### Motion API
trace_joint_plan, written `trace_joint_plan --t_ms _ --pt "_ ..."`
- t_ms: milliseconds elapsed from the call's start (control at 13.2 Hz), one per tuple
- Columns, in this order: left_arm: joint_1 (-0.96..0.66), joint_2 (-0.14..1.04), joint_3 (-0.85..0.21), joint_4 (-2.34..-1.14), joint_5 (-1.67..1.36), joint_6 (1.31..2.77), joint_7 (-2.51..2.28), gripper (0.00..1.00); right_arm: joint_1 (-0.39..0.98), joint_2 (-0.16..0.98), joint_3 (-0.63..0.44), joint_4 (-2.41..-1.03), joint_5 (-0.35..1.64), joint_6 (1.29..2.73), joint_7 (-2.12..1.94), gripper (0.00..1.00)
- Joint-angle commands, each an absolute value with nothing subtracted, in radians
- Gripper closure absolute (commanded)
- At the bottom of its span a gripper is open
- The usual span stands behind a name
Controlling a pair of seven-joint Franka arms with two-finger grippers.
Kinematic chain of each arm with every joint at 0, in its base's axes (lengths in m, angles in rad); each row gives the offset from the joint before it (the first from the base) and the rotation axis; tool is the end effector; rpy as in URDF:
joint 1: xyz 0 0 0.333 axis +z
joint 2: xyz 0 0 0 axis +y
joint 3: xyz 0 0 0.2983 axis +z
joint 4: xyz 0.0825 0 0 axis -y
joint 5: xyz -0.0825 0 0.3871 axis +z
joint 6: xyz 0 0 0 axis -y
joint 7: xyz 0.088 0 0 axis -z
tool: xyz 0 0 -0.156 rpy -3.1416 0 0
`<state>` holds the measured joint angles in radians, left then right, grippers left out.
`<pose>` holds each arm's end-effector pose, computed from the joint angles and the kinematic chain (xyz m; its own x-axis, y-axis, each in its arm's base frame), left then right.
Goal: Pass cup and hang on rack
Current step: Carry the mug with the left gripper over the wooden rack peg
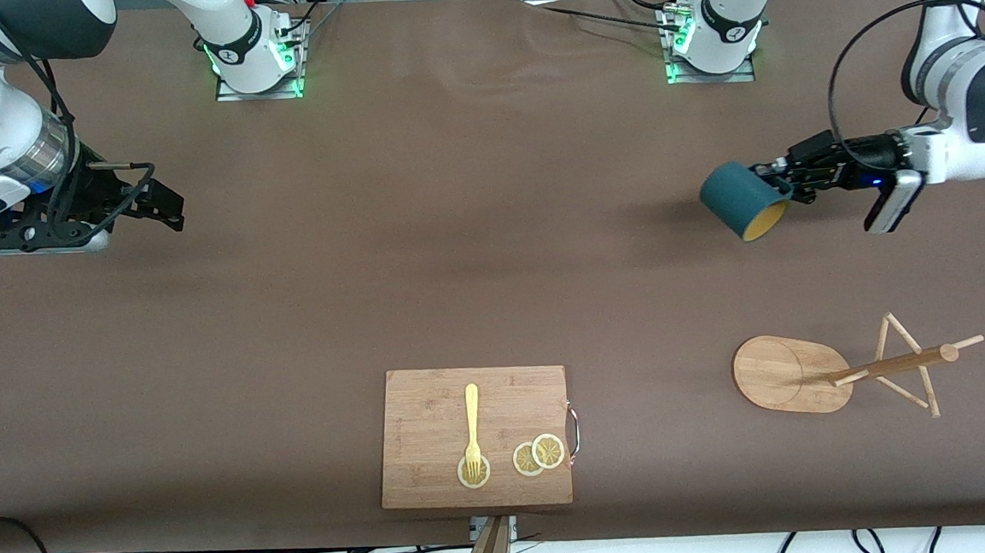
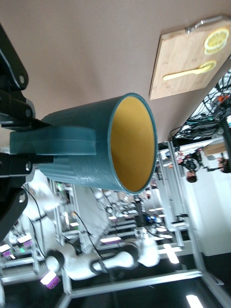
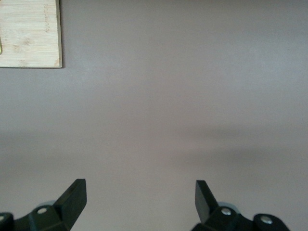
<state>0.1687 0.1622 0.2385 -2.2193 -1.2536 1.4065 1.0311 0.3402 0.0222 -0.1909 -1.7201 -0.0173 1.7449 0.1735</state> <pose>0.4858 0.0349 0.3057 0.9853 0.0364 0.1669 -0.1604 -0.1385 0.9773 0.5668 0.0835 0.4891 0.9998 -0.0211 0.0066 -0.0212 -0.9996 0.0204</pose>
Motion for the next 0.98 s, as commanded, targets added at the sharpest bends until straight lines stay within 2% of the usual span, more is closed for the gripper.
trace_joint_plan --t_ms 0,378,908 --pt "0.239 0.237 0.250 -2.171 -1.342 1.323 0.892 1.00 0.344 0.028 -0.193 -1.701 -0.014 1.729 0.163 0.00" --pt "0.311 0.409 0.250 -2.004 -1.479 1.244 0.684 1.00 0.344 0.028 -0.193 -1.701 -0.014 1.727 0.166 0.00" --pt "0.342 0.574 0.245 -1.915 -1.592 1.193 0.681 1.00 0.345 0.028 -0.192 -1.701 -0.014 1.727 0.167 0.00"
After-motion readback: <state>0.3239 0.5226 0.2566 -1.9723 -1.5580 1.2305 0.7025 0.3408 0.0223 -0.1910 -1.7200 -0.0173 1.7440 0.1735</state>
